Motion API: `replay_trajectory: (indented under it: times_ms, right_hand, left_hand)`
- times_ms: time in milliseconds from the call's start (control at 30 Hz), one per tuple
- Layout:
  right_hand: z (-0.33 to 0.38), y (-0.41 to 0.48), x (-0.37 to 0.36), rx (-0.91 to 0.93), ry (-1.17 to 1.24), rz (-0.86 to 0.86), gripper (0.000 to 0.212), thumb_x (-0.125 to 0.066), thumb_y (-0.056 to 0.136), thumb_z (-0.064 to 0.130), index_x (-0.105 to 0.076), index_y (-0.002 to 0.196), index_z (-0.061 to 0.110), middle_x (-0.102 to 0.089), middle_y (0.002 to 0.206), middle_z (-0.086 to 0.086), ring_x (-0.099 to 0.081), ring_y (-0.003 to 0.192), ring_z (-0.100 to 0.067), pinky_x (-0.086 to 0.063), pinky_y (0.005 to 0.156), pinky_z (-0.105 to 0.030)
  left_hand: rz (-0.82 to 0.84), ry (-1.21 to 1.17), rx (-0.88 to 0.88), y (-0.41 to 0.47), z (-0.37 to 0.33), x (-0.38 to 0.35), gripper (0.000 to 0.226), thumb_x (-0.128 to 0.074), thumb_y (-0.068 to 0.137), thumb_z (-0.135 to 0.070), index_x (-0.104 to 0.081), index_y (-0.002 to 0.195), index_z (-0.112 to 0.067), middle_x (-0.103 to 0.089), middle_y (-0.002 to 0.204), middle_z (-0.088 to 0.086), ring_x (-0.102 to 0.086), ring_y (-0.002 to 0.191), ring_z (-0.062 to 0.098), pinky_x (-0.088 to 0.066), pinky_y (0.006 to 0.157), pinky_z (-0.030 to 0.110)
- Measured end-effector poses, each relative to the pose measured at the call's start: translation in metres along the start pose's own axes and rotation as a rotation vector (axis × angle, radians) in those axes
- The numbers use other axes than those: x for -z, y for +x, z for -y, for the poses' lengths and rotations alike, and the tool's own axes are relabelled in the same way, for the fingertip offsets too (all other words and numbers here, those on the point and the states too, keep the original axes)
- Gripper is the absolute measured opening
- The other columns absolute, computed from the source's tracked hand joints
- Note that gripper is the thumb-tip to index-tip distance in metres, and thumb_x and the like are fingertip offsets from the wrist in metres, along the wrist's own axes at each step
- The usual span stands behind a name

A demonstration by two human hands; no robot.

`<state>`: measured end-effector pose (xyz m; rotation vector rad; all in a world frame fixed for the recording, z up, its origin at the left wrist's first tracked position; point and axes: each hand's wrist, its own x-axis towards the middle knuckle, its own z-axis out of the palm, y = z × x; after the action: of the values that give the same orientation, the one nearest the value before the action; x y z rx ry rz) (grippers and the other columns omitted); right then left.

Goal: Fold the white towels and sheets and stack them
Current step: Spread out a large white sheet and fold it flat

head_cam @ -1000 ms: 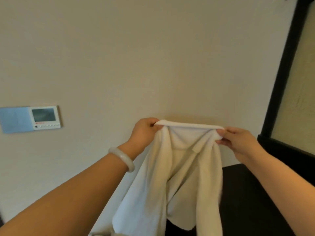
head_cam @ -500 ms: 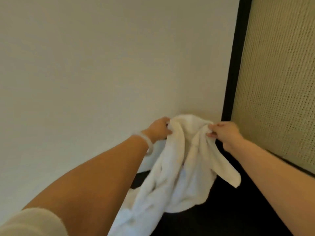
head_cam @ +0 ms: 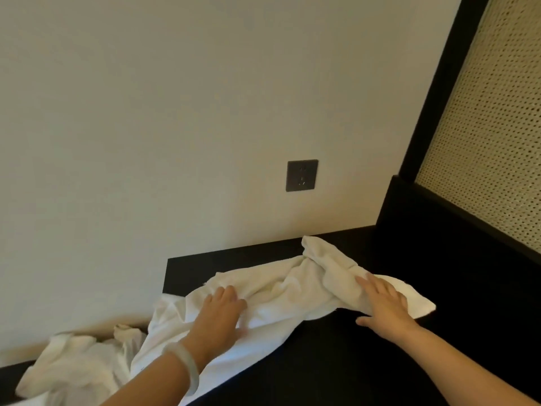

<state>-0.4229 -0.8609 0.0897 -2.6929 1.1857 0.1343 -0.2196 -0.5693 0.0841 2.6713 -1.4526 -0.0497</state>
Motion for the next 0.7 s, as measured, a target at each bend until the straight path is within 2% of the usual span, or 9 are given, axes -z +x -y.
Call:
replay_trajectory:
  times_ms: [67, 167, 200, 267, 333, 433, 533, 600, 700]
  right_hand:
    - [-0.003, 0.008, -0.001, -0.064, 0.077, -0.005, 0.097, -0.075, 0.083, 0.039, -0.01, 0.156, 0.035, -0.007, 0.164, 0.001, -0.018, 0.148, -0.025, -0.022, 0.119, -0.046]
    - [-0.005, 0.023, 0.004, -0.042, 0.282, 0.027, 0.064, -0.067, 0.091, 0.031, -0.039, 0.148, 0.023, -0.048, 0.145, -0.007, -0.05, 0.129, -0.025, -0.04, 0.109, -0.036]
    - [-0.005, 0.029, 0.006, -0.021, 0.324, 0.033, 0.047, -0.065, 0.093, 0.028, -0.053, 0.137, 0.018, -0.061, 0.131, -0.008, -0.058, 0.118, -0.025, -0.045, 0.103, -0.035]
    - [-0.006, 0.039, 0.016, -0.043, 0.499, 0.005, 0.014, -0.064, 0.095, 0.023, -0.071, 0.103, 0.015, -0.073, 0.098, -0.008, -0.069, 0.091, -0.024, -0.055, 0.088, -0.04]
    - [-0.009, 0.051, 0.039, -0.064, 0.759, 0.015, 0.014, -0.065, 0.095, 0.025, -0.073, 0.091, 0.015, -0.076, 0.083, -0.006, -0.072, 0.076, -0.022, -0.059, 0.075, -0.04]
    - [-0.019, 0.073, 0.09, -0.114, 1.114, -0.016, 0.021, -0.067, 0.093, 0.03, -0.074, 0.096, 0.011, -0.077, 0.084, -0.007, -0.073, 0.083, -0.027, -0.058, 0.079, -0.043]
    - [-0.033, 0.093, 0.153, -0.089, 1.366, -0.124, 0.021, -0.067, 0.094, 0.027, -0.073, 0.103, 0.01, -0.076, 0.092, -0.013, -0.071, 0.09, -0.028, -0.055, 0.08, -0.04]
    - [-0.045, 0.104, 0.196, -0.038, 1.497, -0.205, 0.017, -0.066, 0.094, 0.025, -0.072, 0.1, 0.011, -0.075, 0.088, -0.011, -0.071, 0.082, -0.023, -0.053, 0.074, -0.036]
    - [-0.06, 0.117, 0.247, 0.071, 1.515, -0.236, 0.016, -0.067, 0.093, 0.028, -0.072, 0.094, 0.013, -0.076, 0.077, -0.005, -0.072, 0.07, -0.018, -0.051, 0.066, -0.032]
  left_hand:
    - [-0.047, -0.003, 0.037, -0.001, 0.008, -0.005, 0.032, -0.052, 0.096, -0.047, -0.055, 0.127, -0.038, -0.042, 0.126, -0.008, -0.041, 0.112, 0.014, -0.033, 0.104, 0.028]
    - [-0.112, -0.174, 0.086, 0.002, 0.016, -0.002, 0.016, -0.046, 0.102, -0.039, -0.061, 0.098, -0.036, -0.053, 0.098, -0.012, -0.054, 0.091, 0.008, -0.039, 0.084, 0.014]
    - [-0.106, -0.258, 0.106, 0.004, 0.016, 0.002, 0.019, -0.047, 0.102, -0.034, -0.056, 0.086, -0.036, -0.052, 0.086, -0.013, -0.054, 0.08, 0.006, -0.036, 0.073, 0.009]
    - [-0.123, -0.423, 0.183, 0.013, 0.014, 0.014, 0.027, -0.05, 0.102, -0.027, -0.049, 0.077, -0.034, -0.051, 0.071, -0.011, -0.05, 0.065, 0.003, -0.037, 0.062, 0.009]
    - [-0.154, -0.566, 0.296, 0.028, 0.009, 0.033, 0.023, -0.05, 0.102, -0.027, -0.051, 0.079, -0.029, -0.053, 0.07, -0.007, -0.049, 0.062, 0.003, -0.037, 0.057, 0.013]
    - [-0.253, -0.866, 0.405, 0.059, -0.012, 0.076, 0.028, -0.052, 0.1, -0.03, -0.056, 0.074, -0.021, -0.052, 0.064, -0.007, -0.045, 0.056, 0.007, -0.034, 0.052, 0.019]
    - [-0.34, -1.229, 0.318, 0.095, -0.06, 0.137, 0.031, -0.053, 0.101, -0.027, -0.053, 0.072, -0.015, -0.046, 0.061, 0.0, -0.04, 0.055, 0.012, -0.034, 0.049, 0.022]
    - [-0.379, -1.448, 0.213, 0.125, -0.094, 0.176, 0.028, -0.054, 0.101, -0.021, -0.055, 0.074, -0.012, -0.046, 0.061, 0.005, -0.041, 0.055, 0.014, -0.036, 0.051, 0.026]
    - [-0.4, -1.694, 0.185, 0.16, -0.133, 0.222, 0.027, -0.053, 0.101, -0.019, -0.058, 0.076, -0.009, -0.057, 0.064, 0.008, -0.054, 0.053, 0.017, -0.046, 0.052, 0.028]
